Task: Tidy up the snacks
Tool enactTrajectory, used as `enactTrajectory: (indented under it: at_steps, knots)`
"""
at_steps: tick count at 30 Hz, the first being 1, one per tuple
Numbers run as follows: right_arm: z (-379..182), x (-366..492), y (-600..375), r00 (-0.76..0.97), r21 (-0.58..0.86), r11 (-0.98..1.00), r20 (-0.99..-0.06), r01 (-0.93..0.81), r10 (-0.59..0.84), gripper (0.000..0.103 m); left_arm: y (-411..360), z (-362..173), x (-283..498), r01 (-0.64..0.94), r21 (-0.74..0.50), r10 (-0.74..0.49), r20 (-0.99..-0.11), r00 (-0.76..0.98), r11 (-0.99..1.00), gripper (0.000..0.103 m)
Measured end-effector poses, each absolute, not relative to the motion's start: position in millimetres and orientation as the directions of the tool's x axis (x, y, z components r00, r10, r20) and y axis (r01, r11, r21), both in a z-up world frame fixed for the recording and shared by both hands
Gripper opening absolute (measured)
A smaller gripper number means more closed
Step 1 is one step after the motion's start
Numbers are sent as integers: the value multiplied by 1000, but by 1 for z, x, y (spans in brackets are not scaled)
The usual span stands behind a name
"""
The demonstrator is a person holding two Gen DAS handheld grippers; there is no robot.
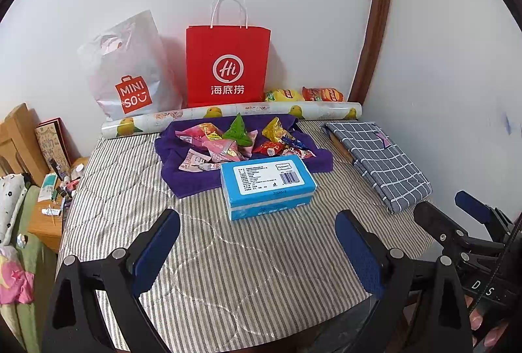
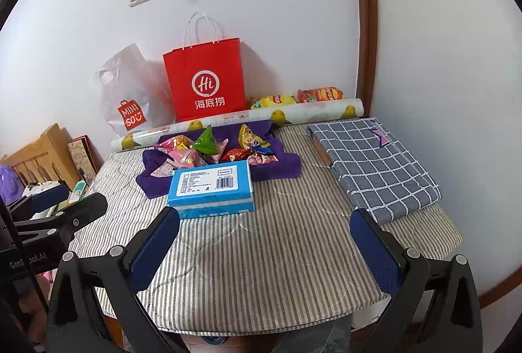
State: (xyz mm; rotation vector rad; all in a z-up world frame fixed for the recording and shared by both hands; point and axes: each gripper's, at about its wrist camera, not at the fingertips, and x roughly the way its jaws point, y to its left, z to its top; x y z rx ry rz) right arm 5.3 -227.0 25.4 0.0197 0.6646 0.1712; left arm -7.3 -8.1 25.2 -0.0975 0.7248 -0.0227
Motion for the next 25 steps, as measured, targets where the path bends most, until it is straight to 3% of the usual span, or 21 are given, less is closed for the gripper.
enactTrajectory:
  at_steps: [25]
  knots:
    - [27,9,-222,779,65,985,-605,-162,168,103,-2,27,-3,-33,-82,-30,-663,748,996,96]
